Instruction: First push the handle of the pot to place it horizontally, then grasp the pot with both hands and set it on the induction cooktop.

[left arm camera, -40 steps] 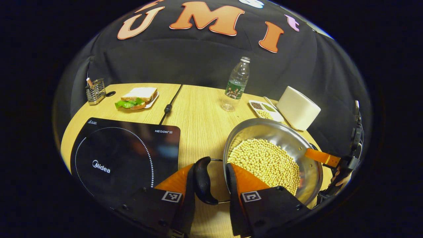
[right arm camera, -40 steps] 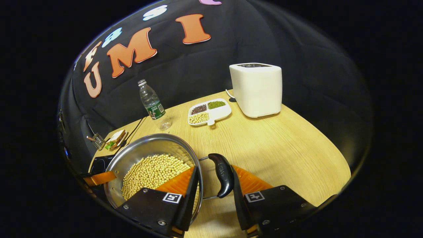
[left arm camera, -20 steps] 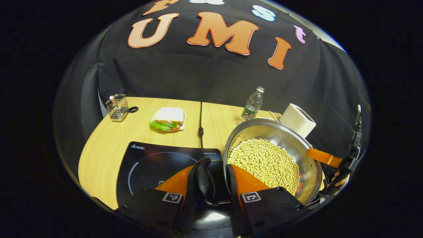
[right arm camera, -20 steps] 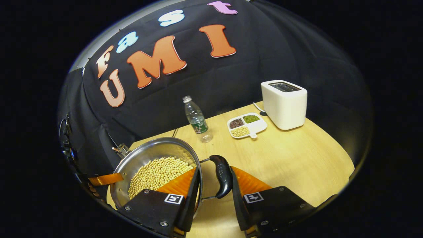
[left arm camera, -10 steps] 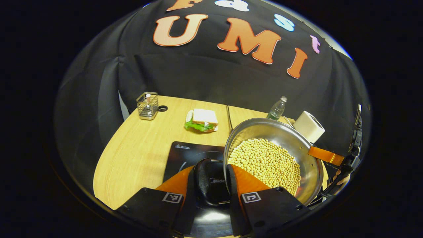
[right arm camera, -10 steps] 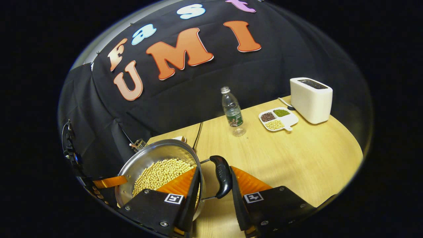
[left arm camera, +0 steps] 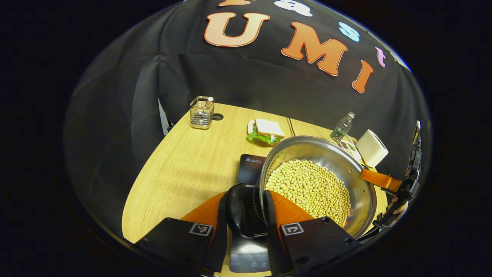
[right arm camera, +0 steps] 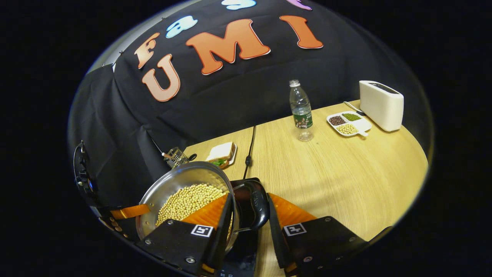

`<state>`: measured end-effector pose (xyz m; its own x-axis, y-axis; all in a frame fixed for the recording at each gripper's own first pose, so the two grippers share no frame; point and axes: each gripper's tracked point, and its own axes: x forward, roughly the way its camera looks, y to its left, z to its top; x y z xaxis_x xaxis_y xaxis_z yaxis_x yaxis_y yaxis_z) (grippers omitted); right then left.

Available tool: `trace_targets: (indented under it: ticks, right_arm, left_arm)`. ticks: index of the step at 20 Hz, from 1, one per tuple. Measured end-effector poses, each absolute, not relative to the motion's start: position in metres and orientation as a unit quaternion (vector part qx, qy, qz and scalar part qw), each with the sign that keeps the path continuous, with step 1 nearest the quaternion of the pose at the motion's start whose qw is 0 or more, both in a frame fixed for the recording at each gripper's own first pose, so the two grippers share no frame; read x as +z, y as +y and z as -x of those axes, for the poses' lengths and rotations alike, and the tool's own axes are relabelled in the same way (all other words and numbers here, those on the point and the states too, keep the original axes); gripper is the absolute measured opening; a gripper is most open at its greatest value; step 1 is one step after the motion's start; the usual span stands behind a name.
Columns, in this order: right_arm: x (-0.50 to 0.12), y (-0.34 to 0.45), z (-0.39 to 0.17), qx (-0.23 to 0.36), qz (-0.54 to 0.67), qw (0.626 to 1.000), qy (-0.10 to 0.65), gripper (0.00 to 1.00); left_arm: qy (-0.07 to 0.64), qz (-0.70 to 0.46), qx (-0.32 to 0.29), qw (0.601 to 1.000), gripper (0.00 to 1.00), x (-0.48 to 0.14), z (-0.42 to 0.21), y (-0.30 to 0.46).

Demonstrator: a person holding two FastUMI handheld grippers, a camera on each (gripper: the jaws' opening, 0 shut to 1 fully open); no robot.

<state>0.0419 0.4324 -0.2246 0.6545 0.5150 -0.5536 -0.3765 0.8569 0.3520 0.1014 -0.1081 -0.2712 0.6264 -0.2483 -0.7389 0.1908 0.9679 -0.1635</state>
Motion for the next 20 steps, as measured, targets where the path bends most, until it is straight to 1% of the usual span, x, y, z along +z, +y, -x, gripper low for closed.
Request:
trace_targets:
  ticks: [1,7,8,9,10,11,12,14,15,16,17,18,19,20]
  right_arm:
    - [-0.228,0.437,-0.039,0.248,-0.099,0.903,0.337,0.52]
    - [-0.239,0.447,-0.035,0.244,-0.085,0.906,0.337,0.52]
    - [-0.241,0.447,-0.036,0.242,-0.084,0.906,0.337,0.48]
    - [-0.243,0.446,-0.035,0.243,-0.083,0.905,0.340,0.48]
    - [-0.247,0.446,-0.033,0.242,-0.083,0.903,0.345,0.52]
    - [-0.250,0.443,-0.031,0.240,-0.077,0.903,0.349,0.53]
    - [-0.247,0.443,-0.033,0.247,-0.074,0.905,0.339,0.55]
    - [-0.226,0.437,-0.046,0.240,-0.066,0.923,0.295,0.60]
    - [-0.214,0.431,-0.049,0.241,-0.062,0.928,0.278,0.62]
    - [-0.205,0.423,-0.050,0.242,-0.058,0.931,0.268,0.71]
    - [-0.199,0.414,-0.052,0.241,-0.052,0.933,0.261,0.78]
    - [-0.194,0.402,-0.053,0.238,-0.046,0.936,0.253,0.91]
    - [-0.190,0.389,-0.057,0.233,-0.040,0.940,0.245,0.94]
    - [-0.184,0.373,-0.060,0.226,-0.035,0.944,0.236,0.95]
  left_arm:
    - [0.417,0.037,-0.121,0.900,0.52,-0.274,-0.102,-0.103]
    - [0.423,0.040,-0.128,0.896,0.51,-0.290,-0.106,-0.091]
    - [0.422,0.041,-0.130,0.896,0.51,-0.293,-0.105,-0.091]
    - [0.423,0.041,-0.131,0.895,0.51,-0.295,-0.105,-0.091]
    - [0.424,0.040,-0.131,0.895,0.51,-0.298,-0.105,-0.090]
    - [0.419,0.037,-0.133,0.897,0.52,-0.296,-0.105,-0.091]
    - [0.405,0.025,-0.133,0.904,0.54,-0.293,-0.109,-0.092]
    - [0.402,0.003,-0.129,0.907,0.57,-0.295,-0.107,-0.088]
    - [0.388,-0.009,-0.129,0.912,0.60,-0.294,-0.107,-0.087]
    - [0.368,-0.030,-0.120,0.921,0.65,-0.285,-0.113,-0.081]
    - [0.340,-0.053,-0.106,0.933,0.73,-0.273,-0.119,-0.070]
    - [0.309,-0.068,-0.089,0.945,0.87,-0.256,-0.124,-0.062]
    - [0.284,-0.073,-0.079,0.953,1.00,-0.235,-0.126,-0.058]
    - [0.263,-0.072,-0.071,0.960,0.99,-0.214,-0.125,-0.055]
